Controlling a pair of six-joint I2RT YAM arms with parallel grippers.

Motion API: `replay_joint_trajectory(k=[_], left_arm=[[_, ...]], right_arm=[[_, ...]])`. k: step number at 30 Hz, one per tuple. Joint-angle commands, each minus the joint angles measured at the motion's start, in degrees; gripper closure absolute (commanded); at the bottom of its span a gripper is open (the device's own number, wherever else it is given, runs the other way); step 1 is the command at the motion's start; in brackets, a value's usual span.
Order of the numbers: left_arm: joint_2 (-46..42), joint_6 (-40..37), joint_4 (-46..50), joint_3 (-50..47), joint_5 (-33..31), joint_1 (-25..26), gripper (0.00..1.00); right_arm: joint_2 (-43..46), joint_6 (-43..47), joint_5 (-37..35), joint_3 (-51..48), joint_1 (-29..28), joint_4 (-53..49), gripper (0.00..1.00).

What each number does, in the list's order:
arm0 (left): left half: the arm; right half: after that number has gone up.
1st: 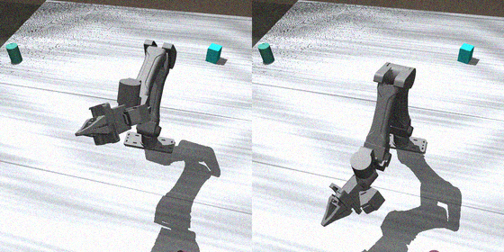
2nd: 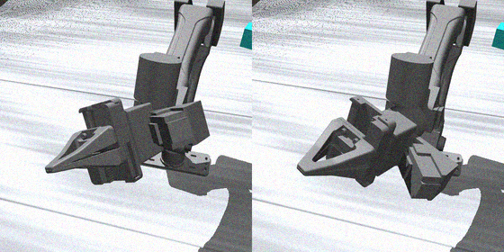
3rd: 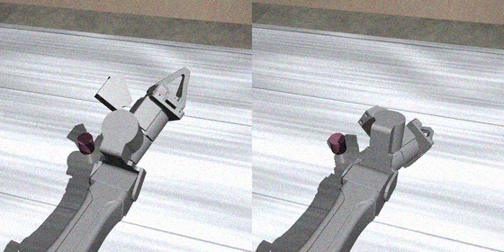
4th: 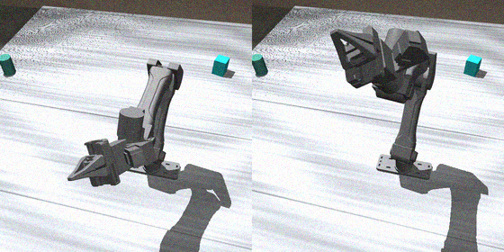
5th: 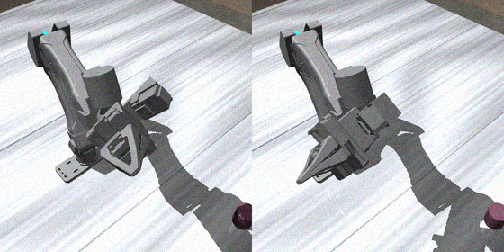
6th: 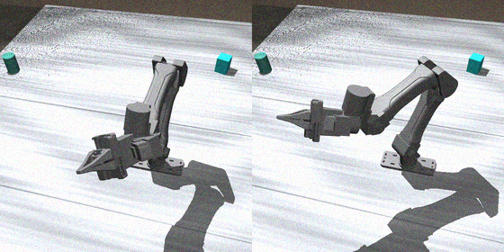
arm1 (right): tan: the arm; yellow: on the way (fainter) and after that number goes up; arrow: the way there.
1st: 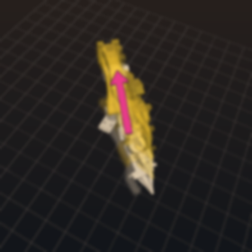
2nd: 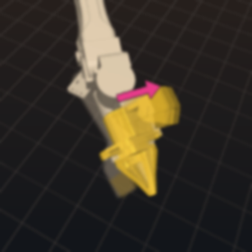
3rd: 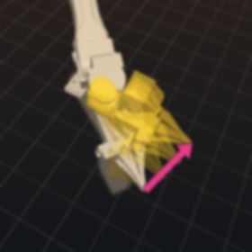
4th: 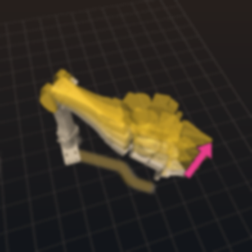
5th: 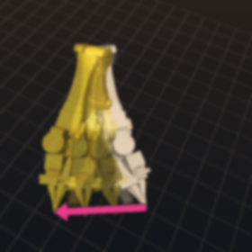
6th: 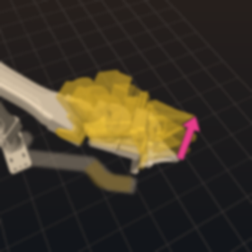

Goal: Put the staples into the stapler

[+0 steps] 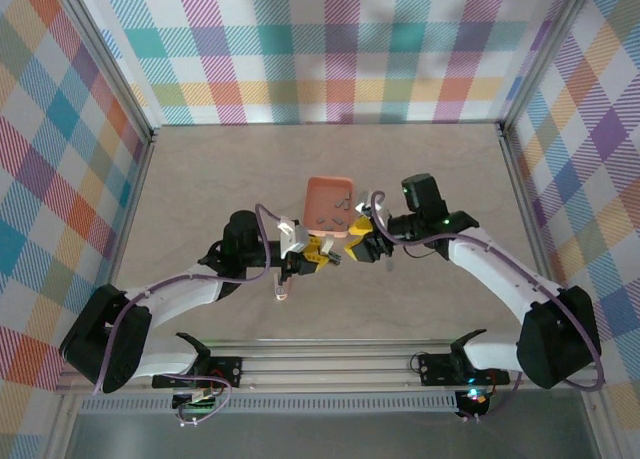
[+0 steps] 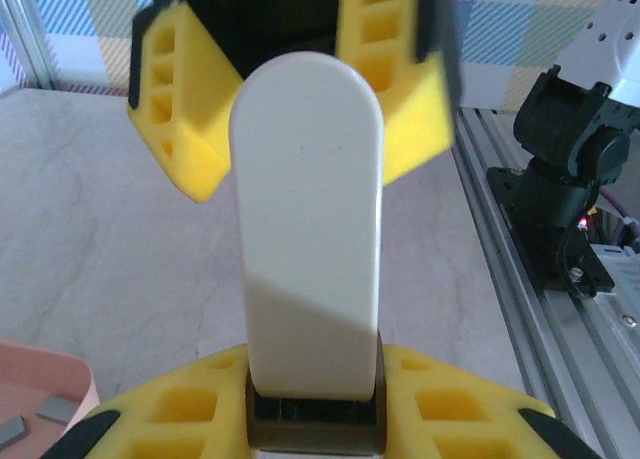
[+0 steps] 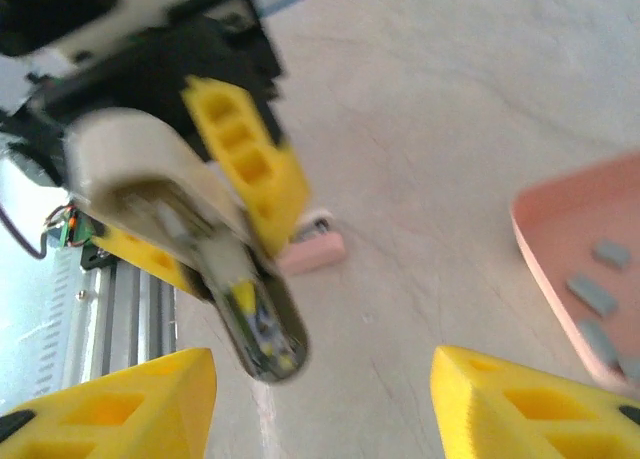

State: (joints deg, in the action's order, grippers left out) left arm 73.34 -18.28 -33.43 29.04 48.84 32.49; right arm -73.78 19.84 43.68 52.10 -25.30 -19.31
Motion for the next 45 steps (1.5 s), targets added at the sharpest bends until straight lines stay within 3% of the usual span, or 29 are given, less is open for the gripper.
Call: replay_joint_trajectory(k=[1,5,9,15,22,28,32,36,38,42,45], left_arm=[[-0.05,6.53,-13.72,-3.36,-0.98,-0.41,0.85],[1.50,12.35,-24.71,-6.18,-2.82,-0.41,0.88],[2.88,16.11,-32.51,-8.13,-4.78,-0.41,0.90],[1.34,17.14,-33.35,-8.41,-5.34,-0.41,0.90],[-3.43,12.73,-23.71,-7.46,-4.77,-0.41,0.90],[-4.68,11.34,-21.15,-7.77,-4.65,-0.40,0.91],[-4.67,11.04,-20.51,-7.52,-3.56,-0.41,0.91],[-5.04,8.62,-17.77,-6.19,-1.36,-0.41,0.91],[-6.20,4.62,-11.82,-4.30,0.48,-0.33,0.92],[-9.50,-10.35,7.36,0.36,4.29,-0.06,0.96],[-10.84,-16.32,13.43,1.96,5.19,-0.06,0.99]], right_arm=[[-1.22,-4.36,1.96,1.54,1.35,-0.83,0.42],[-3.70,-5.13,0.81,0.77,1.52,-0.58,0.43],[-6.86,-8.81,-6.49,1.31,2.50,-1.07,0.43],[-13.16,-18.73,-14.38,7.18,5.89,-9.98,0.45],[-17.42,-27.22,-27.23,11.87,7.37,-21.88,0.55],[-21.14,-33.45,-34.67,13.29,7.28,-29.06,0.58],[-23.07,-34.57,-34.21,13.32,7.28,-28.73,0.59],[-21.40,-33.89,-28.77,10.60,7.30,-22.18,0.57],[-21.53,-33.86,-27.53,9.61,7.40,-20.44,0.56],[-25.15,-33.63,-30.92,11.42,7.41,-24.30,0.57],[-25.74,-34.37,-31.29,11.01,7.44,-23.52,0.56]])
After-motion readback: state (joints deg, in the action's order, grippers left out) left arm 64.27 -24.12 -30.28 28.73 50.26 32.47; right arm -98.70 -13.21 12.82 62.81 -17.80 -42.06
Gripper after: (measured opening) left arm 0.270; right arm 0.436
